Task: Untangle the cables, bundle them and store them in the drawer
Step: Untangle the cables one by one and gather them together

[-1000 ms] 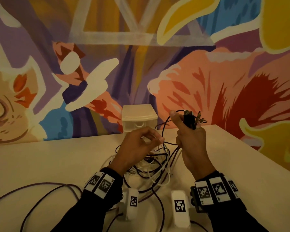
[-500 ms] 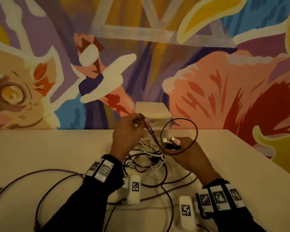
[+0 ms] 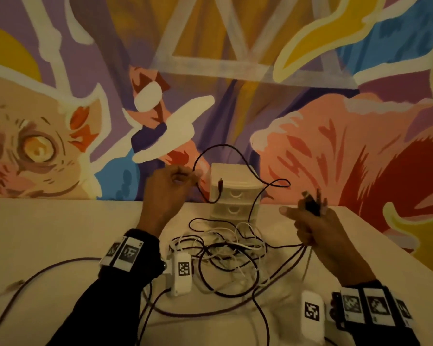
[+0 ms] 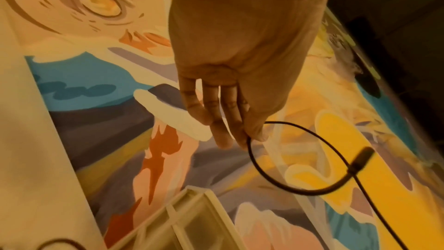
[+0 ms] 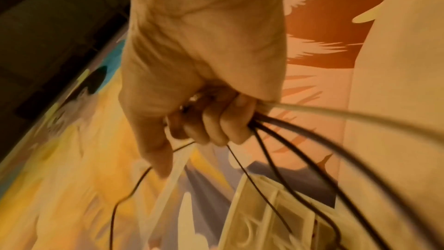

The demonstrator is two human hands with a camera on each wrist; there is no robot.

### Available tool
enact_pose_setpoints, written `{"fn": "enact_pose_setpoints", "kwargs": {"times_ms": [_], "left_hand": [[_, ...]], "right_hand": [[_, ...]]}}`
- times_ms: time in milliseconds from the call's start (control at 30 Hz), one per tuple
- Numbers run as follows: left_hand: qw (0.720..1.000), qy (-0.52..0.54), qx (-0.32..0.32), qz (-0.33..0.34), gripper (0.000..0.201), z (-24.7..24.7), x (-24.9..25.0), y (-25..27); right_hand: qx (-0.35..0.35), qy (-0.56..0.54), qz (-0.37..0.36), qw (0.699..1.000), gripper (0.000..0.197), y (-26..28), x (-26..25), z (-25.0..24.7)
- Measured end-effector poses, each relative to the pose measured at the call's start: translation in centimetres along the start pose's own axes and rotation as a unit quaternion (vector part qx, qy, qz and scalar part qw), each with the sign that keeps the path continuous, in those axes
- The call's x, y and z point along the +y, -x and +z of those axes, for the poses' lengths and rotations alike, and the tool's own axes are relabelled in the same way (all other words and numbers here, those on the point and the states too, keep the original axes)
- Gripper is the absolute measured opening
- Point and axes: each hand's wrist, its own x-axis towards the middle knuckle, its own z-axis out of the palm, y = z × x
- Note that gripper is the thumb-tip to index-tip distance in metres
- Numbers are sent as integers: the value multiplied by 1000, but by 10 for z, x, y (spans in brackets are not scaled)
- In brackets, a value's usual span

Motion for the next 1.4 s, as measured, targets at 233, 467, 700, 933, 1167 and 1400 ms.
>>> {"fn": "enact_pose_setpoints", "kwargs": {"times_ms": [233,467,700,933,1167,1400], "left_hand": [[985,-170,-2,-33,7,-125,-34,-32],[961,-272,-57,3,71,-152,-6,-21],[923,-122,-342,125,99,15,139,55],[896,170,-410,23,19,36,134,52],[876,11,-476,-75,59,-48,92,31],[891,-299,-326,-102,79,-137,11,15]], "right_hand": [[97,-143,-6,985,41,-4,-27,-5],[89,-119,-50,988,60,3,-91,12],[-28,-219,-29,975,61,18,-131,73],[16,-290,-68,955,58,23,-172,41],[130,-277,-4,952,43,11,-125,0],[196,-263,39,944,33,5,-59,-5]]}}
